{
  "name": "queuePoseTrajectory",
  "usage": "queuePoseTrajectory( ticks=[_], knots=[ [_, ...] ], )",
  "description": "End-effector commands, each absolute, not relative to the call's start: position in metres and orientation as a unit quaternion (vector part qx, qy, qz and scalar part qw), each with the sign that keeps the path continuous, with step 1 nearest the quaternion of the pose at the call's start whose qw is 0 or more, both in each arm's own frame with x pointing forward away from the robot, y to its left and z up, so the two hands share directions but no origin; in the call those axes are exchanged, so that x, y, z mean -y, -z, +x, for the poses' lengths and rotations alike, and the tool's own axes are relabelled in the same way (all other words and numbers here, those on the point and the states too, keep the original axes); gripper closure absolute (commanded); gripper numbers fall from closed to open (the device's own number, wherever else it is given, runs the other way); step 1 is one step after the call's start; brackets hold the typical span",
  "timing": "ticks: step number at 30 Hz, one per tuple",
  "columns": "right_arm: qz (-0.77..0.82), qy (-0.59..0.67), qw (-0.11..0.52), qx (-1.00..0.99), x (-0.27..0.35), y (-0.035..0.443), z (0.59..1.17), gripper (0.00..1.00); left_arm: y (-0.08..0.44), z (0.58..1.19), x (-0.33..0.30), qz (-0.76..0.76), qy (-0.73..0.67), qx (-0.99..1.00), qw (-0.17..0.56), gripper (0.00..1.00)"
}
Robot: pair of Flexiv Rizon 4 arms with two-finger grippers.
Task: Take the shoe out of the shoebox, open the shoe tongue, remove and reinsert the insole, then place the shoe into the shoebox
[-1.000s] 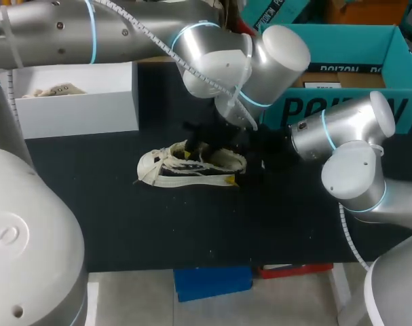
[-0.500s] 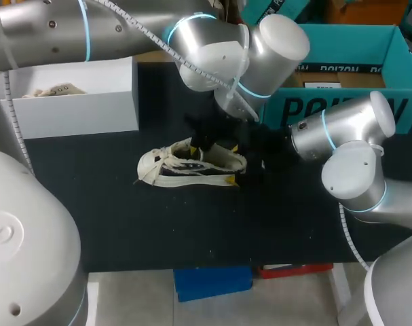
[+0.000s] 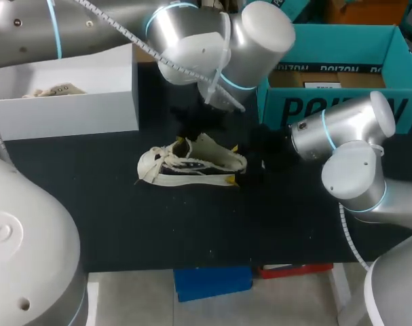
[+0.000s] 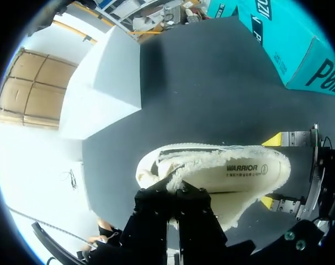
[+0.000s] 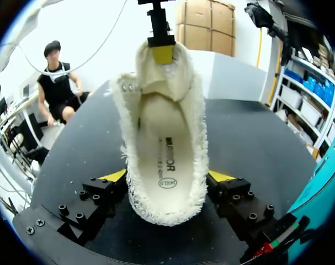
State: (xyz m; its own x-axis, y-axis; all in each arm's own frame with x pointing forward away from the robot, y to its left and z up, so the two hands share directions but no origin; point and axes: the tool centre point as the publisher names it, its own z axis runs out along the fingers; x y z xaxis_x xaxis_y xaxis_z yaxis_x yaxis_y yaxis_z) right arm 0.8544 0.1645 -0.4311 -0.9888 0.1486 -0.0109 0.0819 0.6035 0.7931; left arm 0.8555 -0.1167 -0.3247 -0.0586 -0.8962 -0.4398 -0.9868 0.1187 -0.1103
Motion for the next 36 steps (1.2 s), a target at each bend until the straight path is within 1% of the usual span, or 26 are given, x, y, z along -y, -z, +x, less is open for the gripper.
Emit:
queuePoseTrajectory(
  ticks=[1,12,13,14,24,36],
  knots=[
    [0.065,-0.44,0.038,-0.895,-0.165,0.432,0.855,1.0,0.317,0.85,0.099,-0.658,-0.094,-0.718,0.207,1.0],
    [0.065,-0.44,0.038,-0.895,-0.165,0.432,0.855,1.0,0.332,0.848,0.074,-0.667,-0.113,-0.706,0.208,1.0],
    [0.065,-0.44,0.038,-0.895,-0.165,0.432,0.855,1.0,0.331,0.848,0.072,-0.669,-0.113,-0.705,0.205,0.55],
    [0.065,-0.44,0.038,-0.895,-0.165,0.432,0.855,1.0,0.33,0.849,0.071,-0.673,-0.112,-0.703,0.2,0.0],
    [0.065,-0.44,0.038,-0.895,-0.165,0.432,0.855,1.0,0.312,0.853,0.047,-0.696,-0.099,-0.688,0.184,0.0],
    [0.065,-0.44,0.038,-0.895,-0.165,0.432,0.855,1.0,0.328,0.841,0.026,-0.707,-0.122,-0.678,0.16,0.0]
  ],
)
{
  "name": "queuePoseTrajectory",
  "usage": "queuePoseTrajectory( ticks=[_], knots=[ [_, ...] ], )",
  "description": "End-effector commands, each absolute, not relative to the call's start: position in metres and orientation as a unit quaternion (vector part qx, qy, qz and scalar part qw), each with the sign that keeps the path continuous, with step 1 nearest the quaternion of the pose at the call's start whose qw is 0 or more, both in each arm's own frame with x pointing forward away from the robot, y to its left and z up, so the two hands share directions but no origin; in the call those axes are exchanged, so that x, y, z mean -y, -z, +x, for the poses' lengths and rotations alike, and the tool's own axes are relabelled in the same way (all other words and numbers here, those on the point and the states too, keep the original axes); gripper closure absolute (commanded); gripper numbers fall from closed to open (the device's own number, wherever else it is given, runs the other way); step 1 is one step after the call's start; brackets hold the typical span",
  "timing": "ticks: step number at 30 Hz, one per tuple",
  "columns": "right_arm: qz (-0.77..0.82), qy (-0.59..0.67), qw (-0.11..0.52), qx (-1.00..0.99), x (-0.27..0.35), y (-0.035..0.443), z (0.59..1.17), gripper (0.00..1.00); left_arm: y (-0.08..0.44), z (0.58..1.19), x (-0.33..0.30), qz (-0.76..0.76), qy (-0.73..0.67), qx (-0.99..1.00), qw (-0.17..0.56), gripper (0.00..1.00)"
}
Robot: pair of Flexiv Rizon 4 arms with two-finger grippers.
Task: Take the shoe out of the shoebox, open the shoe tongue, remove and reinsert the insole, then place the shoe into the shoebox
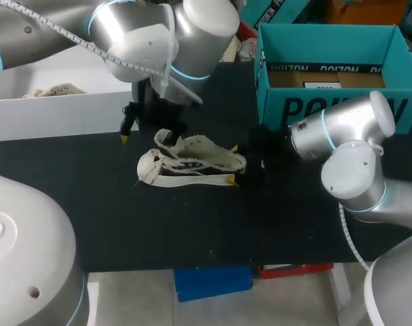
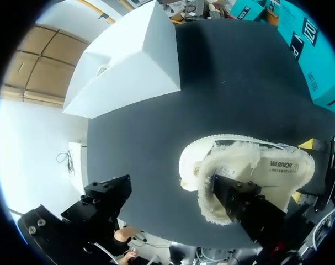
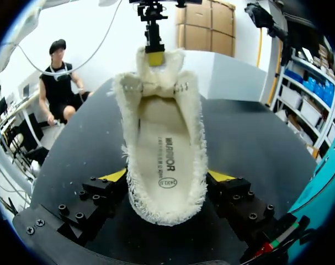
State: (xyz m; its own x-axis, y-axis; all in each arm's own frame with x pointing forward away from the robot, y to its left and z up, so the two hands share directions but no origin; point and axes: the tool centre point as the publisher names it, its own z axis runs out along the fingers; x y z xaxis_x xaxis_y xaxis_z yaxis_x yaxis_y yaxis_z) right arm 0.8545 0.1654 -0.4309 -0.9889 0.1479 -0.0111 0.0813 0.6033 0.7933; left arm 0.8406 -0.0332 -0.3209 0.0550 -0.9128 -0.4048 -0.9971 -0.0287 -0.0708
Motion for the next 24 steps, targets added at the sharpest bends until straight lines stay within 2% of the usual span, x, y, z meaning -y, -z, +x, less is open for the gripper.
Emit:
queuePoseTrajectory(
  ticks=[1,24],
  knots=[
    [0.065,-0.44,0.038,-0.895,-0.165,0.432,0.855,1.0,0.329,0.84,0.025,-0.709,-0.126,-0.676,0.158,0.0],
    [0.065,-0.44,0.038,-0.895,-0.165,0.432,0.855,1.0,0.36,0.837,0.018,-0.701,-0.178,-0.674,0.152,0.0]
  ],
)
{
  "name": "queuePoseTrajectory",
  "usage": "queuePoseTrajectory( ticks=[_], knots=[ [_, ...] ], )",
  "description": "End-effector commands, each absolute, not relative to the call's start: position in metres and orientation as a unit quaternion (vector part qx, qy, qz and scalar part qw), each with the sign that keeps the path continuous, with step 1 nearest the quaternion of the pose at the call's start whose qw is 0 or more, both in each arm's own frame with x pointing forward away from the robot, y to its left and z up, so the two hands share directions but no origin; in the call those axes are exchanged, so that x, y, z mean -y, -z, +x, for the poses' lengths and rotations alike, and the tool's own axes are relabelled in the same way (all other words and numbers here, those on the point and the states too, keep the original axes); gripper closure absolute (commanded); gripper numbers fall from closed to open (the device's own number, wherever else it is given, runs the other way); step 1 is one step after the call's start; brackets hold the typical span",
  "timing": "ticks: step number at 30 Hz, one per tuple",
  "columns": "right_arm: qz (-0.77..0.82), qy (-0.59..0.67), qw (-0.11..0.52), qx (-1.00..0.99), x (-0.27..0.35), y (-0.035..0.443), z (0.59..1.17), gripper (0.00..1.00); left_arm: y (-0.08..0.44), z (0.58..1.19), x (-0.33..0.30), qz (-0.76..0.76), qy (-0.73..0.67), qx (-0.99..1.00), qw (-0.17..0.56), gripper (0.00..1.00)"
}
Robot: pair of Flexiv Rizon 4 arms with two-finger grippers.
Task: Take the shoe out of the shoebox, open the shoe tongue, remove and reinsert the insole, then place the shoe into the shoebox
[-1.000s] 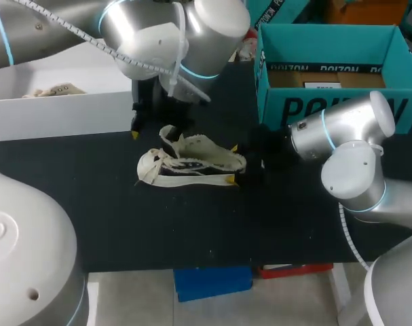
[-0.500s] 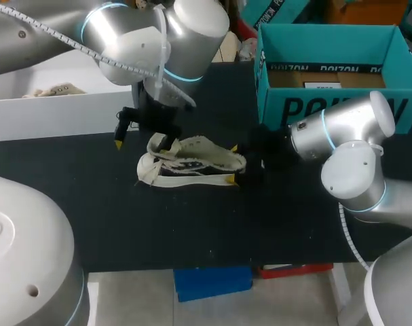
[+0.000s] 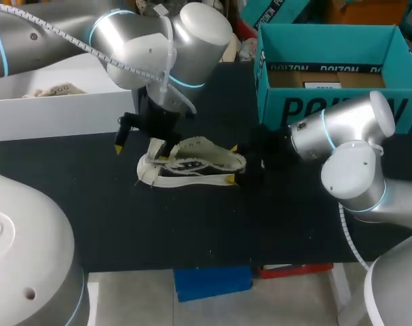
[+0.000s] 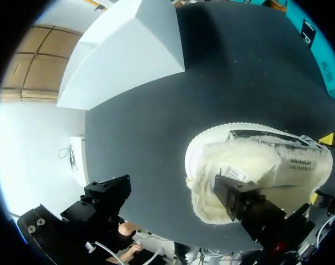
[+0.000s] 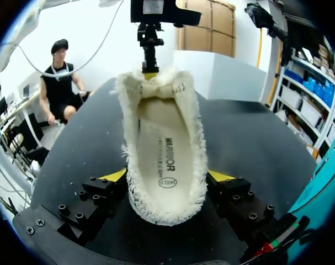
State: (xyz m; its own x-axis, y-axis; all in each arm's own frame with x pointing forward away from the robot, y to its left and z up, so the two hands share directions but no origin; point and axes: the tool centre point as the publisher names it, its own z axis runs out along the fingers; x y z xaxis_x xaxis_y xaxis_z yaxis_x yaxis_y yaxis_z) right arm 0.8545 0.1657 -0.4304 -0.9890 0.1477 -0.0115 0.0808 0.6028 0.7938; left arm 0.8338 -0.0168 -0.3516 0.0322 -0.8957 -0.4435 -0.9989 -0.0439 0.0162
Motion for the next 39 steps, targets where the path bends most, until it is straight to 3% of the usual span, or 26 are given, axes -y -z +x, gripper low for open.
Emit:
queuePoseTrajectory(
  ticks=[1,13,20,29,30,31,32,33,35,39],
  knots=[
    [0.065,-0.44,0.038,-0.895,-0.165,0.432,0.855,1.0,0.361,0.837,0.018,-0.7,-0.18,-0.674,0.152,0.0],
    [0.065,-0.44,0.038,-0.895,-0.165,0.432,0.855,1.0,0.357,0.837,0.016,-0.694,-0.17,-0.684,0.144,0.0],
    [0.065,-0.44,0.038,-0.895,-0.165,0.432,0.855,1.0,0.3,0.828,0.016,-0.581,-0.015,-0.813,0.036,0.0],
    [0.065,-0.44,0.038,-0.895,-0.165,0.432,0.855,1.0,0.255,0.823,0.041,-0.276,0.052,-0.954,-0.102,0.0],
    [0.065,-0.44,0.038,-0.895,-0.165,0.432,0.855,1.0,0.253,0.824,0.045,-0.249,0.053,-0.96,-0.121,0.08],
    [0.065,-0.44,0.038,-0.895,-0.165,0.432,0.855,1.0,0.251,0.825,0.05,-0.215,0.056,-0.965,-0.141,0.49],
    [0.065,-0.44,0.038,-0.895,-0.165,0.432,0.855,1.0,0.249,0.826,0.055,-0.187,0.058,-0.969,-0.153,0.7],
    [0.065,-0.44,0.038,-0.895,-0.165,0.432,0.855,1.0,0.247,0.827,0.06,-0.157,0.062,-0.97,-0.173,1.0],
    [0.065,-0.44,0.038,-0.895,-0.165,0.432,0.855,1.0,0.244,0.829,0.067,-0.099,0.065,-0.971,-0.209,1.0],
    [0.065,-0.44,0.038,-0.895,-0.165,0.432,0.855,1.0,0.245,0.823,0.088,-0.015,0.056,-0.981,-0.183,1.0]
  ],
)
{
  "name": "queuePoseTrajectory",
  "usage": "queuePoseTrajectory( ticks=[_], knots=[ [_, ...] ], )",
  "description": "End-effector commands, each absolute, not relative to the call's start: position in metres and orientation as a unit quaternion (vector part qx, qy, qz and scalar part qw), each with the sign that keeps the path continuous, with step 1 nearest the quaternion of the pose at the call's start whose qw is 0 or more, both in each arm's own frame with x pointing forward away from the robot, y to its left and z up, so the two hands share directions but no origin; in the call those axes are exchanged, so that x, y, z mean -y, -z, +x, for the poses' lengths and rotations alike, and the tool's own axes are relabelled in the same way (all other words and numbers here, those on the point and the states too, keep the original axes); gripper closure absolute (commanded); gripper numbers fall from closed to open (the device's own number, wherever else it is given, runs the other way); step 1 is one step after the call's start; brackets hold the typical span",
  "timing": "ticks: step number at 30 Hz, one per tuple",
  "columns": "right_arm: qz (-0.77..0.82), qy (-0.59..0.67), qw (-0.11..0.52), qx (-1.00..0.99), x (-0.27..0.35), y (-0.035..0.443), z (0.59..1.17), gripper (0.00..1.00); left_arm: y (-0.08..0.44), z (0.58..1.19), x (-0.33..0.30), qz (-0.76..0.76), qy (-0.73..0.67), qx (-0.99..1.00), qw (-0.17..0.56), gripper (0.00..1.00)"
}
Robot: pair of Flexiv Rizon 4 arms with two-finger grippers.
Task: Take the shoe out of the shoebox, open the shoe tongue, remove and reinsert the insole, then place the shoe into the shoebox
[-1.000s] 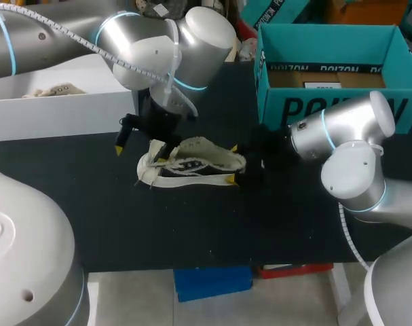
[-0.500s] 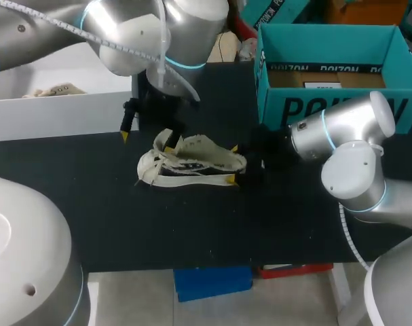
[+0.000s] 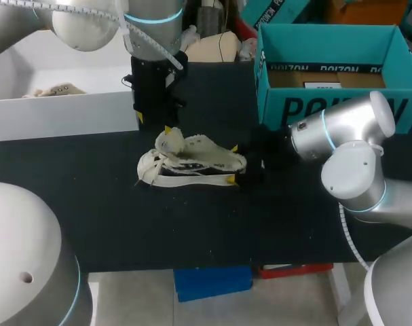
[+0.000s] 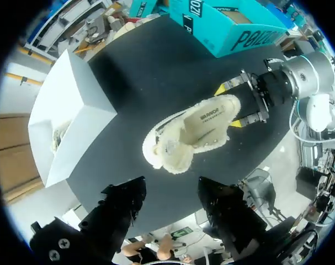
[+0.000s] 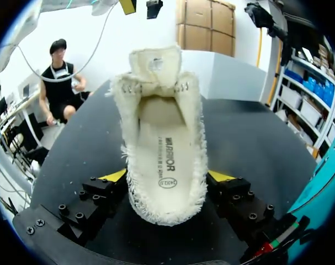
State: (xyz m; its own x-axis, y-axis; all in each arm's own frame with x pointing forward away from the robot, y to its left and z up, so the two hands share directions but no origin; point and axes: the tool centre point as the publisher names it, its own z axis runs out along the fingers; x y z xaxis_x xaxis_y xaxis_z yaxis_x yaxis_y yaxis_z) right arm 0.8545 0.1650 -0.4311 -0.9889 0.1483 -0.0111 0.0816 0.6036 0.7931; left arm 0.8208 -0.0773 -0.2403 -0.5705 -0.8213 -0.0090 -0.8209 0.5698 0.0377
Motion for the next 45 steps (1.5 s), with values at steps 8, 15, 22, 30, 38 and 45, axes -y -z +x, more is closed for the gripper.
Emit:
queuePoseTrajectory(
  ticks=[8,15,22,30,38,45],
  knots=[
    [0.065,-0.44,0.038,-0.895,-0.165,0.432,0.855,1.0,0.247,0.822,0.1,0.007,-0.046,0.984,0.17,1.0],
    [0.065,-0.44,0.038,-0.895,-0.165,0.432,0.855,1.0,0.247,0.822,0.1,0.007,-0.046,0.984,0.17,1.0],
    [0.065,-0.44,0.038,-0.895,-0.165,0.432,0.855,1.0,0.247,0.822,0.102,-0.008,-0.057,0.985,0.165,1.0],
    [0.065,-0.44,0.038,-0.895,-0.165,0.432,0.855,1.0,0.255,0.83,0.126,-0.066,-0.046,0.991,0.103,1.0],
    [0.065,-0.44,0.038,-0.895,-0.165,0.432,0.855,1.0,0.281,0.841,0.135,-0.063,-0.058,0.991,0.099,1.0],
    [0.065,-0.44,0.038,-0.895,-0.165,0.432,0.855,1.0,0.309,0.852,0.139,-0.064,-0.062,0.99,0.111,1.0]
  ],
)
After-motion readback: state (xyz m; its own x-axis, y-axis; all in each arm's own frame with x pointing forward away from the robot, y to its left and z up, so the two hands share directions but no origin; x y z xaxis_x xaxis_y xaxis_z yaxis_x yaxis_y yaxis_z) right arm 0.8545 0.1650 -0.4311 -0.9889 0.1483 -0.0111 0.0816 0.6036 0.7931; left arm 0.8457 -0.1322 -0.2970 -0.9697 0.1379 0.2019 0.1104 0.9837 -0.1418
